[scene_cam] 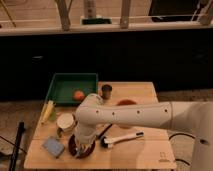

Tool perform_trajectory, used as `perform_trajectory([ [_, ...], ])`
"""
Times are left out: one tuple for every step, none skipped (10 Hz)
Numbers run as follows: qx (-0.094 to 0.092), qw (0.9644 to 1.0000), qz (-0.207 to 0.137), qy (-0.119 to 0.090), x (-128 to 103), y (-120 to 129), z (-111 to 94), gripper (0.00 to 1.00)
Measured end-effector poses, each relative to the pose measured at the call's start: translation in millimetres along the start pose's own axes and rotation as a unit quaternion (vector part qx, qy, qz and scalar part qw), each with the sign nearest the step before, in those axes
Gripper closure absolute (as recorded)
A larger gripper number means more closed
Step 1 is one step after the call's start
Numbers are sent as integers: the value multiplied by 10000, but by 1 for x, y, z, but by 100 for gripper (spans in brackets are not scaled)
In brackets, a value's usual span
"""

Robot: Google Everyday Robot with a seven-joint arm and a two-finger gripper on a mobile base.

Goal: Wipe purple bowl with towel

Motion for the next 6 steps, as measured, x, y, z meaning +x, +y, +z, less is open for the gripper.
perform_trajectory([
  [-24, 9999, -92, -40, -1, -7, 3, 100],
  [-42, 9995, -295, -127, -6, -23, 8, 100],
  [-61, 9989, -423, -180, -9, -31, 10, 100],
  [-67, 9981, -558, -255, -15, -39, 14, 100],
  [-87, 9972, -672, -323, -23, -39, 17, 100],
  [-103, 9966, -731, -357, -30, -36, 18, 100],
])
